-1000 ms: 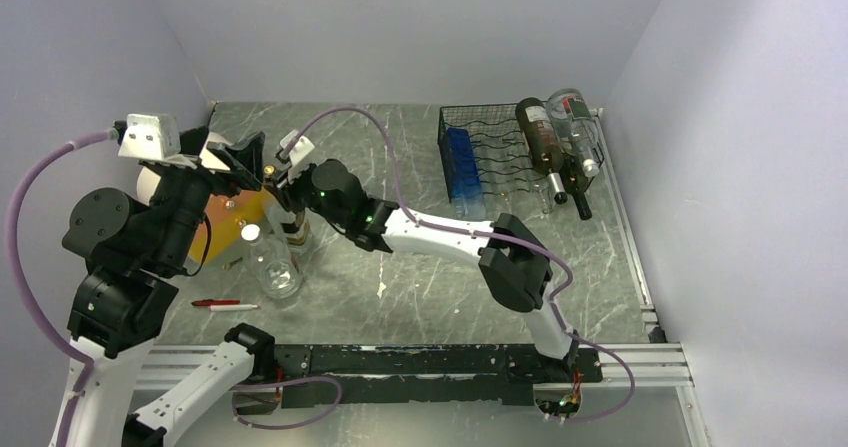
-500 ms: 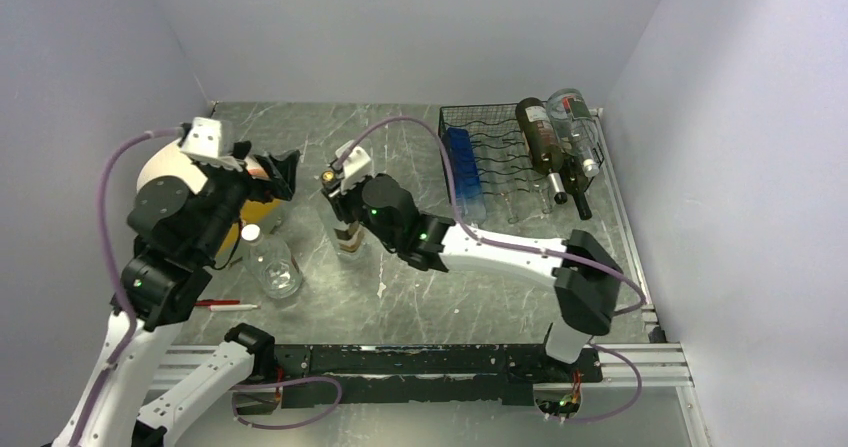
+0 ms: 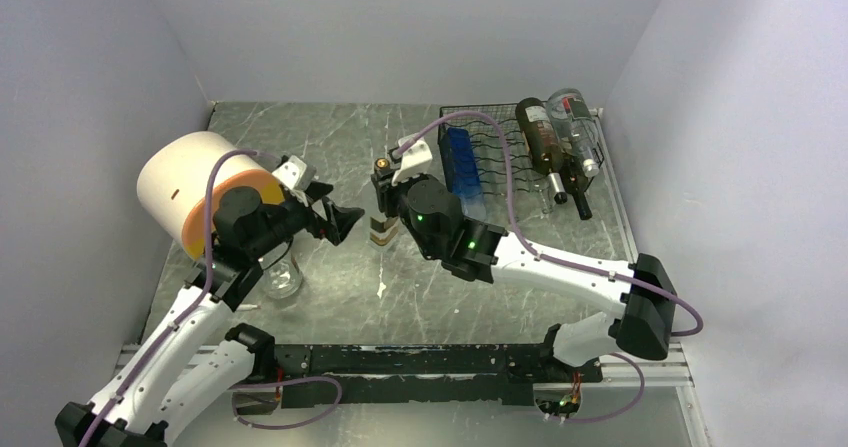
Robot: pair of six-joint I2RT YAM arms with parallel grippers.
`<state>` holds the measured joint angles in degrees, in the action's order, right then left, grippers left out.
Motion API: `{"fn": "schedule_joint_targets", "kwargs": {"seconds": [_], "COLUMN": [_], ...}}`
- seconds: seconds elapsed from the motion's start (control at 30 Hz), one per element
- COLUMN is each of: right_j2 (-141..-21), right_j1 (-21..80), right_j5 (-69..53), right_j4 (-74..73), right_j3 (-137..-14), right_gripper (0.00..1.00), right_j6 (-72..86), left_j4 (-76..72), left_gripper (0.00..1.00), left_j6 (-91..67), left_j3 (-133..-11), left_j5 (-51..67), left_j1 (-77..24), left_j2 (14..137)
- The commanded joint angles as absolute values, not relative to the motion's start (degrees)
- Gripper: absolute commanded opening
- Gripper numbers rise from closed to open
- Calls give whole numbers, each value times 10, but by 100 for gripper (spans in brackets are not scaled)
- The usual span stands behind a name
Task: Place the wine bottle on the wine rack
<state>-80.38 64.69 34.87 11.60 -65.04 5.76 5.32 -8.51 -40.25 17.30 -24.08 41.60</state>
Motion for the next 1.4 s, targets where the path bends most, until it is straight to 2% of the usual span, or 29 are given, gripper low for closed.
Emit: {"fn": "schedule_joint_targets", "kwargs": {"seconds": [0.0, 0.07, 0.17, 0.27, 0.43, 0.63, 1.0, 1.07, 1.13, 1.3, 1.37], "right_j2": [-758, -752, -744, -735, -728, -703, -671, -664, -657, -634, -626], "right_j1": [640, 635, 630, 628, 624, 623, 624, 623, 622, 623, 623], "right_j5": [404, 408, 413, 413, 410, 412, 405, 401, 397, 389, 382], "right_j4": [140, 121, 98, 89, 74, 62, 44, 38, 32, 12, -1], "right_j3": [-659, -665, -672, -672, -676, -662, -634, -630, -624, -608, -606], "right_gripper": [0, 0, 0, 0, 0, 0, 0, 0, 0, 0, 1], "right_j6": [118, 134, 154, 170, 184, 206, 244, 249, 256, 271, 270], "left_j4": [-83, -115, -159, -188, -206, -324, -461, -470, -475, -468, -468], "left_gripper": [100, 98, 96, 100, 100, 100, 99, 93, 82, 37, 14], "left_j6": [-99, -111, -110, -74, -21, -51, -75, -72, -63, -23, 2], "left_j3": [-366, -345, -319, -310, -328, -290, -258, -261, -267, -288, -294], "left_j5": [345, 380, 372, 314, 209, 121, 99, 97, 99, 107, 112], "left_j1": [-237, -239, -263, -317, -398, -418, -434, -435, -435, -437, -436], "left_j2": [440, 467, 503, 541, 613, 643, 712, 722, 733, 748, 750]}}
